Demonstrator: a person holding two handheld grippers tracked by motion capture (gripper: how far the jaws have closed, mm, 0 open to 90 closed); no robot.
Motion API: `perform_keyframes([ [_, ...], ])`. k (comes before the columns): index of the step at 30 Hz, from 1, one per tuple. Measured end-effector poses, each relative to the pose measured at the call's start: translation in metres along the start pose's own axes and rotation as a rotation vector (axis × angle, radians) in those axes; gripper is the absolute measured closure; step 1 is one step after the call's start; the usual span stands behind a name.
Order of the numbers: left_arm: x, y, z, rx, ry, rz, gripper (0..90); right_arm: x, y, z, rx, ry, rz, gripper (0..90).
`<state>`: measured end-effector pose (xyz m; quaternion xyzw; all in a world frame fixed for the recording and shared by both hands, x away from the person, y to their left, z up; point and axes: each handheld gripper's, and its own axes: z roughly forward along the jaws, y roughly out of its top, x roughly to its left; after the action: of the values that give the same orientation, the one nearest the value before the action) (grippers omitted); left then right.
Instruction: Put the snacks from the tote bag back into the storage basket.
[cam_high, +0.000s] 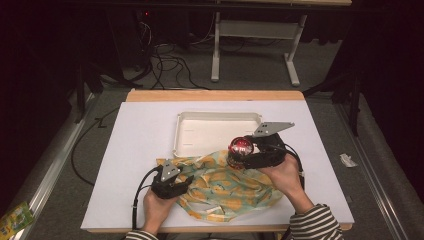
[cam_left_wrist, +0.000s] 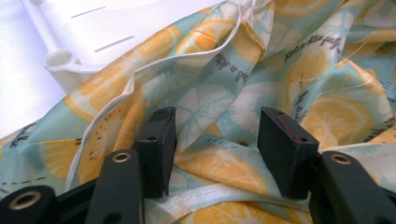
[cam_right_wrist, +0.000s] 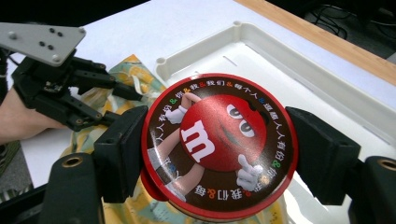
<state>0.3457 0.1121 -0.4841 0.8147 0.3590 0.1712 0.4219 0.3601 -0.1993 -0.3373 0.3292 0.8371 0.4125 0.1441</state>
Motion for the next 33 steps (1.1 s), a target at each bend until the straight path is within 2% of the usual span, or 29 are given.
perform_keyframes([
  [14,0.0,0.0,0.0,-0.001,0.001,-0.001,47.5,-0.025,0.017,0.008,0.008,-0.045,0.016,26.2],
  [28,-0.001,0.0,0.001,0.004,0.007,0.001,47.5,-0.052,0.026,0.04,0.046,-0.068,0.047,26.1],
  [33,-0.001,0.0,0.001,0.0,0.005,-0.002,47.5,-0.062,0.025,0.058,0.08,-0.079,0.07,26.1],
])
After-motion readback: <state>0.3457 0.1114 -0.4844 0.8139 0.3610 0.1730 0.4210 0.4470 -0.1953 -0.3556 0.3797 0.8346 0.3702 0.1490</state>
